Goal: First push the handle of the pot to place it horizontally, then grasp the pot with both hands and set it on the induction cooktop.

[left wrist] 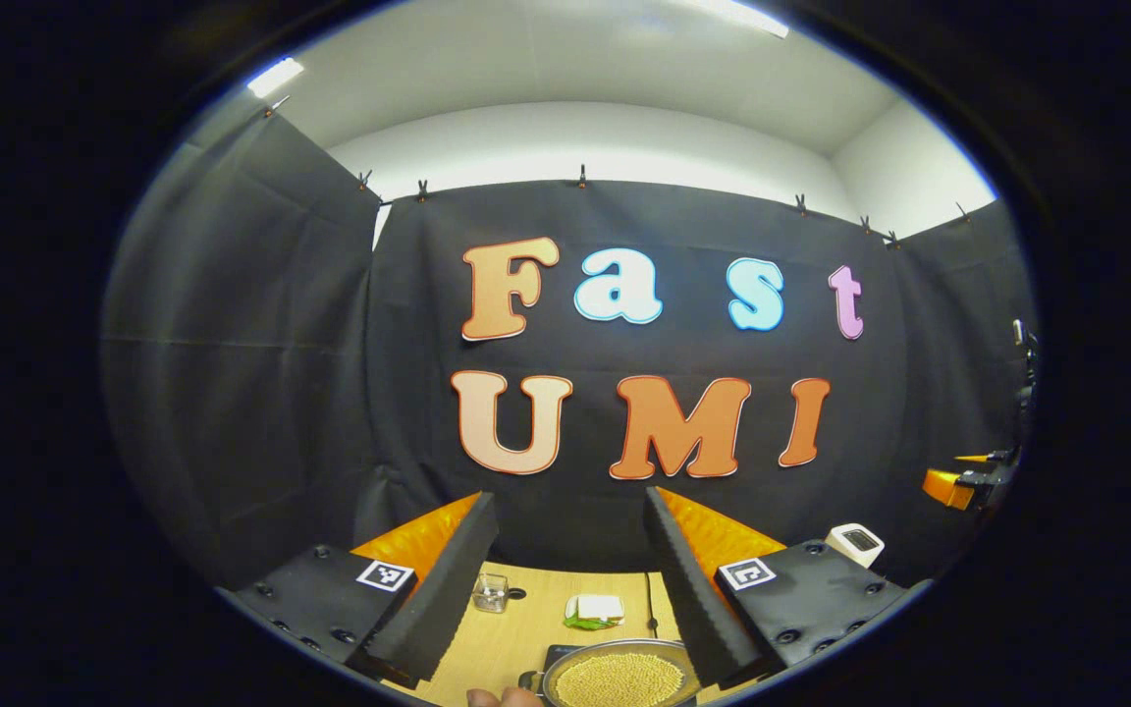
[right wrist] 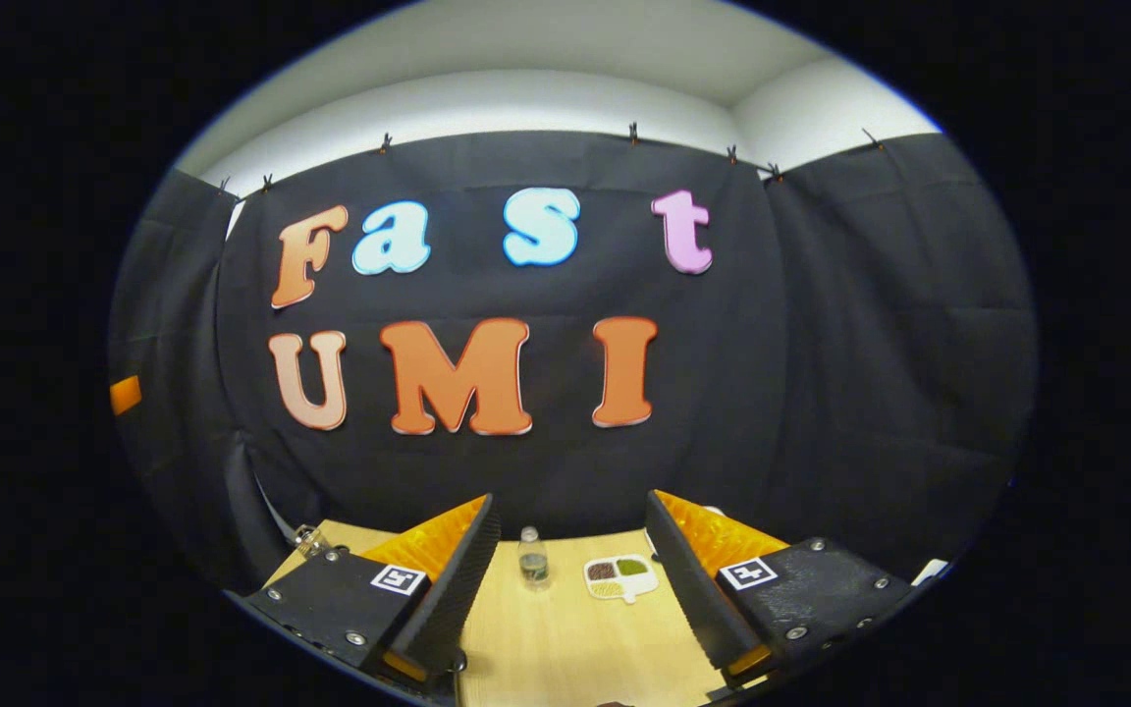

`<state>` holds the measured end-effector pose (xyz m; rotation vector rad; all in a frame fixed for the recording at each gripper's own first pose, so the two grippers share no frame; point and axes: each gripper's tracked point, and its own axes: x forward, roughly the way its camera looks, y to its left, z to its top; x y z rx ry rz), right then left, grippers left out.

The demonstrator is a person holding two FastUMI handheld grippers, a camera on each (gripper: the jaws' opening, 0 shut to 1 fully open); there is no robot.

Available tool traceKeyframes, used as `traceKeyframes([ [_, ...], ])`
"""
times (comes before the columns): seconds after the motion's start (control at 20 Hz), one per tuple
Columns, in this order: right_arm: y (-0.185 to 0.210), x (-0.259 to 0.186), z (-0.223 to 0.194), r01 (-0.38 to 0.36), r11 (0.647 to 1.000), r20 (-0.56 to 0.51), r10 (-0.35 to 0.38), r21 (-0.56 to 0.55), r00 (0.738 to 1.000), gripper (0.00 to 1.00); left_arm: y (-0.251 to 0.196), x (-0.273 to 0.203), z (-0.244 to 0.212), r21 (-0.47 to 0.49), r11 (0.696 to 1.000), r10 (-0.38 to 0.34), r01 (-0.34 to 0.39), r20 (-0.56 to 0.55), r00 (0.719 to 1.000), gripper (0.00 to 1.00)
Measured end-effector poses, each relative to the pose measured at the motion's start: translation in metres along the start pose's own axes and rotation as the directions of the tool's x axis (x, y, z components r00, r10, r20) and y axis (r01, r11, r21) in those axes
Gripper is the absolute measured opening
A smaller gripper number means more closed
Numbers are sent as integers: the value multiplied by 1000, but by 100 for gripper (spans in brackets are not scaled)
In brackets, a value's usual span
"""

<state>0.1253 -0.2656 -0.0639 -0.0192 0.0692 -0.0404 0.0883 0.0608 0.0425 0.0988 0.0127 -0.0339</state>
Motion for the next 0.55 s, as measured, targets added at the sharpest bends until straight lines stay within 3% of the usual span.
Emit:
traceKeyframes([
  [0.3,-13,-38,57,15,999,118,-9,-50,993,93,-13,-14,10,-19,1000,-19,19,23,1000,97],
  [0.55,-8,-51,45,-29,999,102,31,-24,994,93,-22,-22,17,-2,1000,-15,15,37,999,98],
])
